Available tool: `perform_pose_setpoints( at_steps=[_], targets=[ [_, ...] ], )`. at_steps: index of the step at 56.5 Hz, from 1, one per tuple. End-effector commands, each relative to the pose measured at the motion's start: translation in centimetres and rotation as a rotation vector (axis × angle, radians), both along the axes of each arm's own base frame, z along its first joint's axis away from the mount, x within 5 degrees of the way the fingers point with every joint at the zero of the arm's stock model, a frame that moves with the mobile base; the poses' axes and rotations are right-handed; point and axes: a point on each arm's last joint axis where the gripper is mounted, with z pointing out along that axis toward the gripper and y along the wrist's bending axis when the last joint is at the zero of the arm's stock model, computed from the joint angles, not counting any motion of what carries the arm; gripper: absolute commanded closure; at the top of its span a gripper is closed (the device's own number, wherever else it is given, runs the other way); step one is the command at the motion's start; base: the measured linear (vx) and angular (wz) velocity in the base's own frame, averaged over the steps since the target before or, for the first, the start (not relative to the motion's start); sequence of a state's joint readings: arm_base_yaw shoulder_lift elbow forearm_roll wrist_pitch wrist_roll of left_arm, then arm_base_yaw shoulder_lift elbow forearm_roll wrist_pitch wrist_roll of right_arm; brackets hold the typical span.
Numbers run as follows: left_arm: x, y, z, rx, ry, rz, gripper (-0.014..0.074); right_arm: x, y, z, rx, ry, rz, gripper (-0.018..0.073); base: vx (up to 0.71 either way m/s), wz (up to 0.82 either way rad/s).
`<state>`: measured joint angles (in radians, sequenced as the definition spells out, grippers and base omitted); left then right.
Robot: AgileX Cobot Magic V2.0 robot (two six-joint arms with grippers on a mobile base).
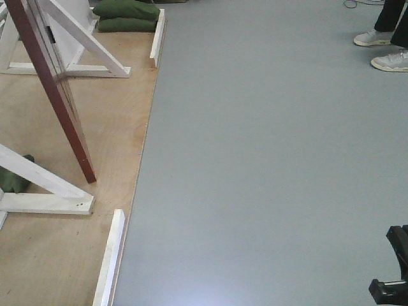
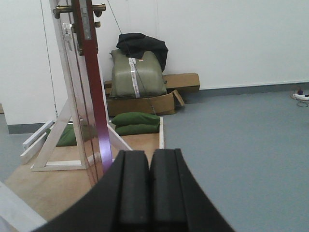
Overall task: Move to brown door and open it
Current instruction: 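Drive the base forward along the grey floor toward the brown door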
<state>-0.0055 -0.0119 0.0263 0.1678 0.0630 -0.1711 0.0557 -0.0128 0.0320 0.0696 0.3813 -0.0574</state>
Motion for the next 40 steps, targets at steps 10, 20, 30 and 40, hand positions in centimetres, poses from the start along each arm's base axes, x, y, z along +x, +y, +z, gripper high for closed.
perform_pose_setpoints(
  at_steps=[10, 20, 30, 40],
  targets=[
    [-0.20, -0.14, 1.63, -0.010, -0.114, -0.016, 0.0600, 0.18, -0.06, 0.61, -0.007, -0.082, -0.005, 0.0559, 0.36, -0.09],
    [-0.20, -0.14, 1.63, -0.010, -0.114, -0.016, 0.0600, 0.18, -0.06, 0.61, -0.007, -0.082, -0.005, 0.0559, 0.38, -0.08],
    [-0.20, -0.14, 1.63, -0.010, -0.114, -0.016, 0.0600, 0.18, -0.06, 0.61, -0.007, -0.082, -0.005, 0.0559, 0.39, -0.07],
    [-0.20, -0.14, 1.63, -0.010, -0.114, -0.016, 0.0600, 0.18, -0.06, 0.61, -0.007, -0.082, -0.005, 0.0559, 0.39, -0.05]
  ],
)
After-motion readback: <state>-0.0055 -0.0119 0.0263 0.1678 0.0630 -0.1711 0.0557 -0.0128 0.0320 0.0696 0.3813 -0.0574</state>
